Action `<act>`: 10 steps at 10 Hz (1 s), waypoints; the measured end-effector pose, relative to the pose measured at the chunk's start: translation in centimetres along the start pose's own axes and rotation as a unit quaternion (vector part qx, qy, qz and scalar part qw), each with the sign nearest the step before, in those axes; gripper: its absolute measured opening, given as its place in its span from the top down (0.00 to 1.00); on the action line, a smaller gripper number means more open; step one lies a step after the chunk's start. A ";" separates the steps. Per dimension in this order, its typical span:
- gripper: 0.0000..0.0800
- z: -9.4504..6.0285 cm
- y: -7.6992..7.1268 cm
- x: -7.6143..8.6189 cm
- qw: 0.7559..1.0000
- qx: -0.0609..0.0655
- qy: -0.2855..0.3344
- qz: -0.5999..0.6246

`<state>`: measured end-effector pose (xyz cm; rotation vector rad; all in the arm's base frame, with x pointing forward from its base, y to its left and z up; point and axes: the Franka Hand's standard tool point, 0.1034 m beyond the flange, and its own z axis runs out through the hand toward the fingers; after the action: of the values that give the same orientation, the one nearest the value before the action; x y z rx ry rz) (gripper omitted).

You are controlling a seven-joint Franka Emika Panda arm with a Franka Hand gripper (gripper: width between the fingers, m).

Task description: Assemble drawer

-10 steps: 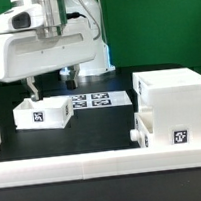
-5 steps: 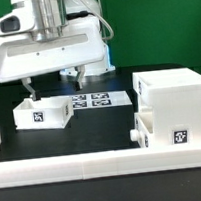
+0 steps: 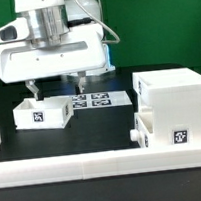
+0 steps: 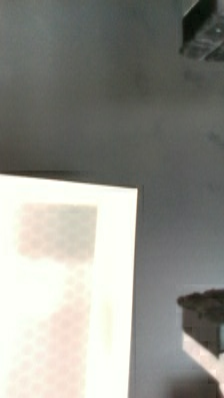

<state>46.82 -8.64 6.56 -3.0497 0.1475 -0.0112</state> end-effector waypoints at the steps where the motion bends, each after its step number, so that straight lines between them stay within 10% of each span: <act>1: 0.19 0.0 0.0 0.0 1.000 0.000 0.000 -0.001; 4: 0.19 0.1 -0.1 -0.1 1.000 -0.002 -0.001 0.001; 10: 0.19 3.6 -1.2 -5.3 0.999 -0.023 -0.008 0.032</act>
Offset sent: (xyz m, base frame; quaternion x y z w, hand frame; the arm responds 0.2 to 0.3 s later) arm 0.0000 0.0000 0.0000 0.0000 0.0000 0.0000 1.0000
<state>41.71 -6.64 3.11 -3.0880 0.2469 0.0224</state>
